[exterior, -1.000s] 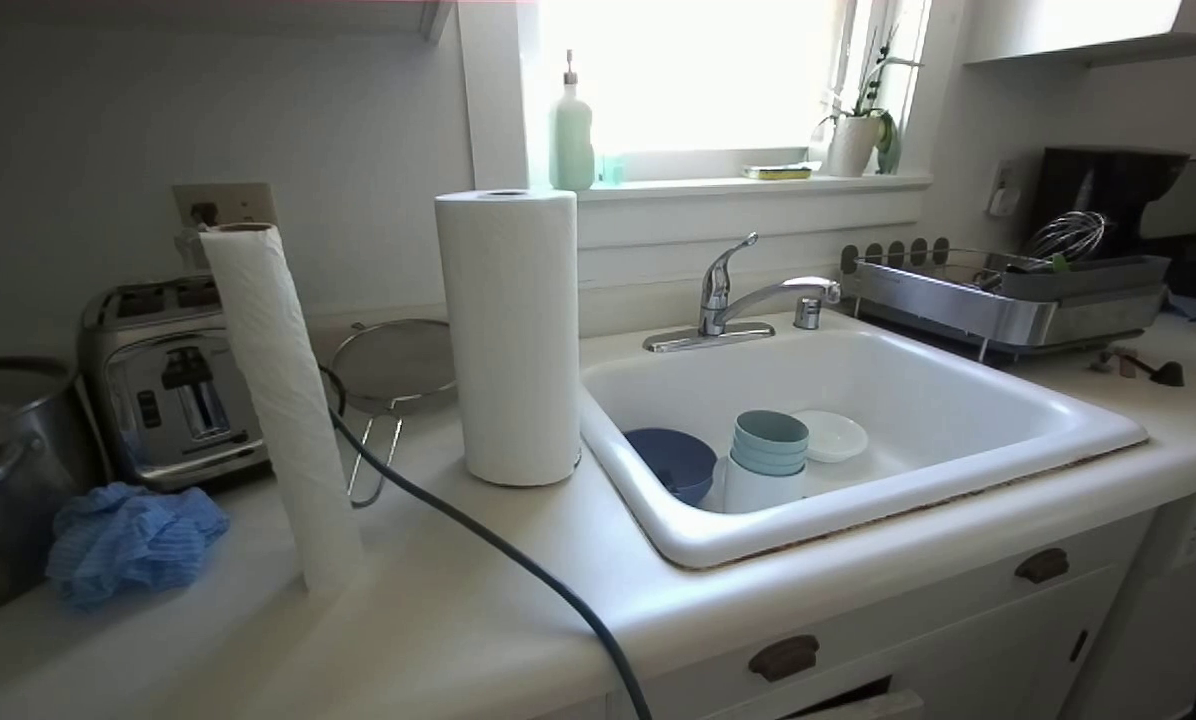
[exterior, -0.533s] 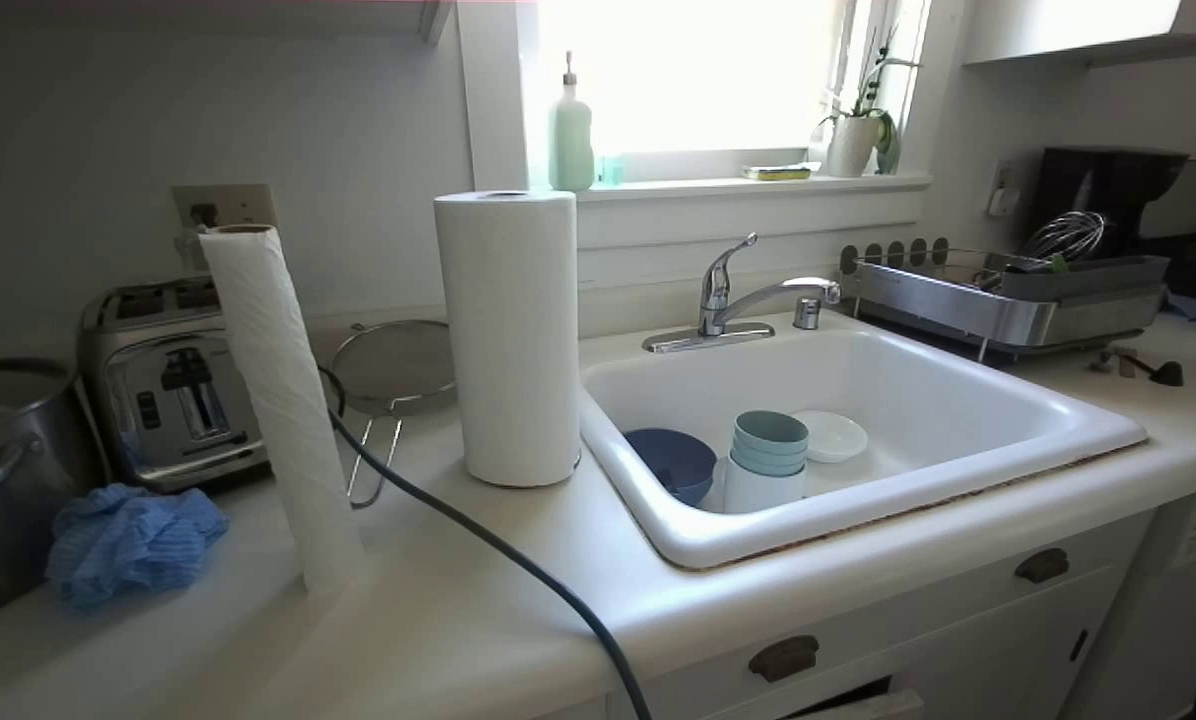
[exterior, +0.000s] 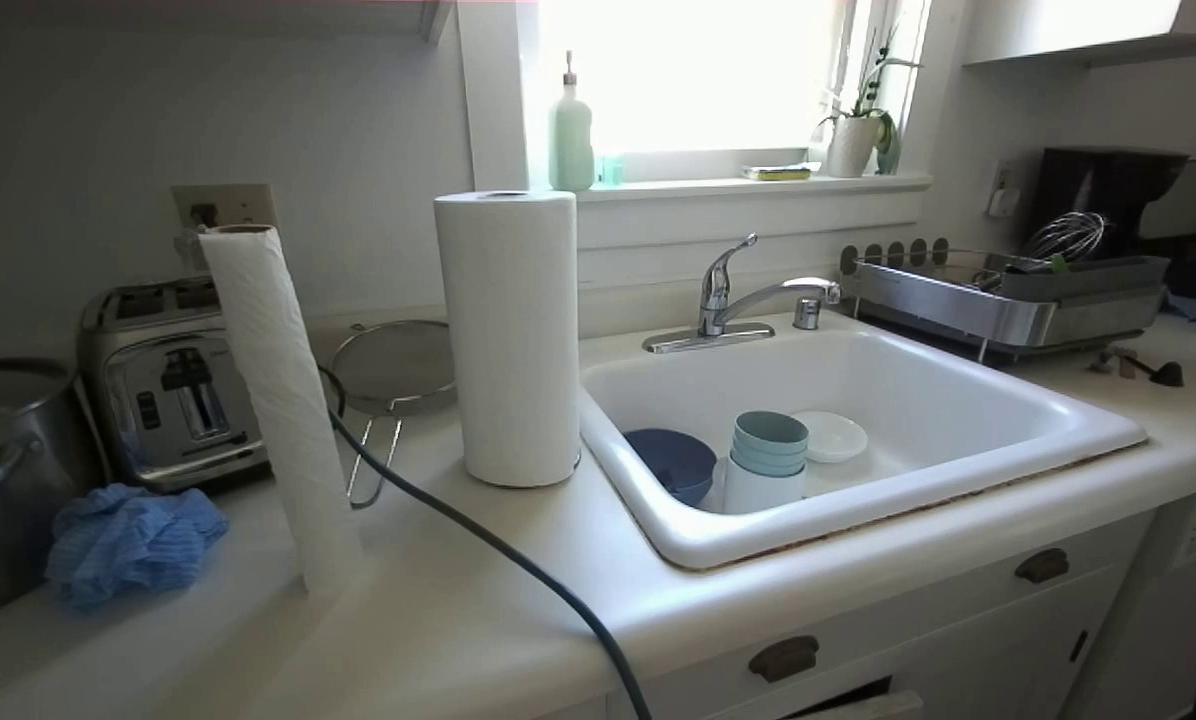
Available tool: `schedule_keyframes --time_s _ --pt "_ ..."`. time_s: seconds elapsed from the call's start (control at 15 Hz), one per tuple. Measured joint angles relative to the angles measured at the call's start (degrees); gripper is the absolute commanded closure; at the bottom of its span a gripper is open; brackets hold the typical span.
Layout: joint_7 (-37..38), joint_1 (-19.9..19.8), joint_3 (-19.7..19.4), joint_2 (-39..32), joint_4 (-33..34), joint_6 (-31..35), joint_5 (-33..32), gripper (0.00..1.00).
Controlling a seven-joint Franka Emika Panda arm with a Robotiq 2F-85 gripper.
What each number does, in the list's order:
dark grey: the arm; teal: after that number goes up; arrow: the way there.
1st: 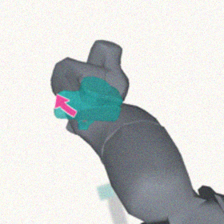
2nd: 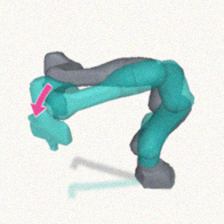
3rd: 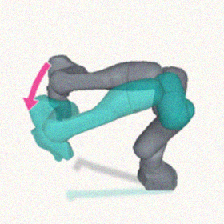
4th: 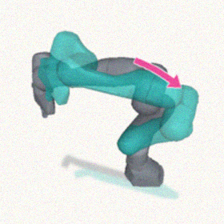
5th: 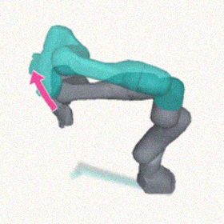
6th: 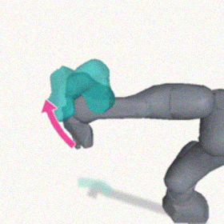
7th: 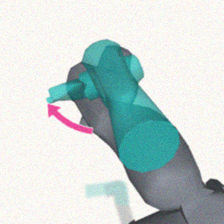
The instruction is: Put the paper towel to the right on the paper towel stand to the left
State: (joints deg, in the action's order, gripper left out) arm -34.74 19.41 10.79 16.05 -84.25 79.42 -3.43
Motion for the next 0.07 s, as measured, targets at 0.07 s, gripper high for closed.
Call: schedule_keyframes --time_s 0.07 --pt "0.01 -0.05 -0.02 0.00 -0.10 0.03 0.00 0.00"
